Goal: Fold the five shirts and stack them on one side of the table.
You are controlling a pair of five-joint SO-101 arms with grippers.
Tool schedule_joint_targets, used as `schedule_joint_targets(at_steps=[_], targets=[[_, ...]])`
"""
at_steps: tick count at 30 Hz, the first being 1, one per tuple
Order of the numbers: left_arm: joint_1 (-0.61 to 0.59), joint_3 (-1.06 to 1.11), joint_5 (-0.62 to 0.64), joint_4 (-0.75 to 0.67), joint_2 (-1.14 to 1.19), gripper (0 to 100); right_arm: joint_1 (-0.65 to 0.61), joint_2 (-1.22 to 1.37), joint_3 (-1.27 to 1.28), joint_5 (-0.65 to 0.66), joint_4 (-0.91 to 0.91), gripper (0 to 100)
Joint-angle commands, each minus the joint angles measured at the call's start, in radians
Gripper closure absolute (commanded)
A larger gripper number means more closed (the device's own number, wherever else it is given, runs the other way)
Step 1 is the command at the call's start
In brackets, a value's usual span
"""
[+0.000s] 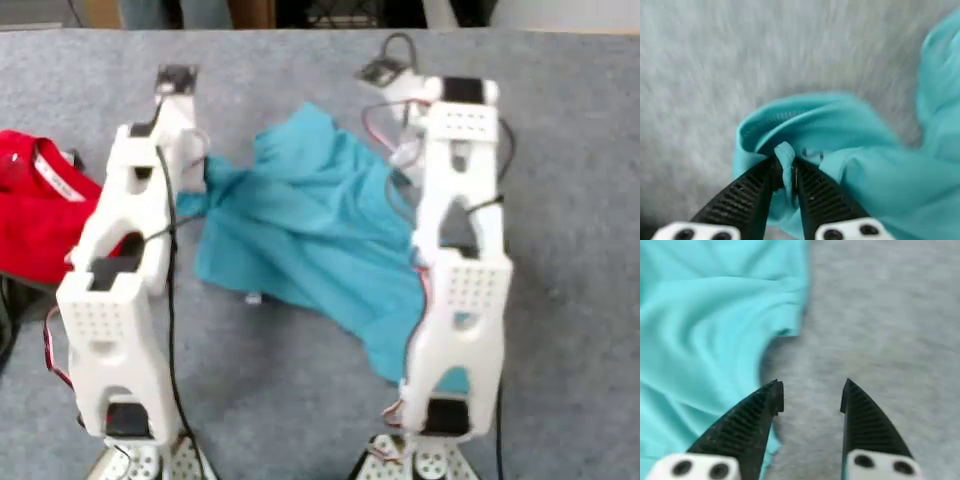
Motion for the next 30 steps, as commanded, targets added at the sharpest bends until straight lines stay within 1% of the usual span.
schedule_joint_targets(at_steps=[1,3,6,8,10,11,17,19,21,24,26,28,30], targets=[[-0.005,0.131,0.012,-0.066,-0.049,97,-0.034,0.007,-0.008,0.002,0.046,79.8],[-0.012,0.174,0.012,-0.095,-0.114,97,-0.048,0.018,-0.002,0.002,0.063,80.3],[-0.015,0.280,0.012,-0.203,-0.181,97,-0.046,0.056,0.005,0.002,0.060,84.0],[-0.021,0.337,0.012,-0.261,-0.206,97,-0.037,0.087,0.004,0.002,0.060,91.3],[-0.024,0.363,0.012,-0.284,-0.229,97,-0.009,0.111,0.005,0.002,0.069,99.0],[-0.024,0.367,0.012,-0.284,-0.235,97,0.005,0.119,0.004,0.008,0.089,97.5],[-0.025,0.371,0.009,-0.281,-0.239,97,0.155,0.093,0.028,0.032,0.110,98.5],[-0.025,0.380,0.006,-0.281,-0.249,97,0.196,0.044,0.107,0.068,0.110,98.5],[-0.025,0.384,0.006,-0.281,-0.249,97,0.222,-0.033,0.239,0.106,0.110,98.5],[-0.030,0.384,0.008,-0.281,-0.249,97,0.226,-0.180,0.444,0.170,0.104,98.5],[-0.041,0.383,0.011,-0.281,-0.249,97,0.203,-0.285,0.549,0.196,0.086,98.4],[-0.062,0.378,0.012,-0.281,-0.249,97,0.164,-0.380,0.619,0.198,0.058,98.1],[-0.084,0.375,0.014,-0.282,-0.249,97,0.110,-0.463,0.674,0.178,0.026,93.4]])
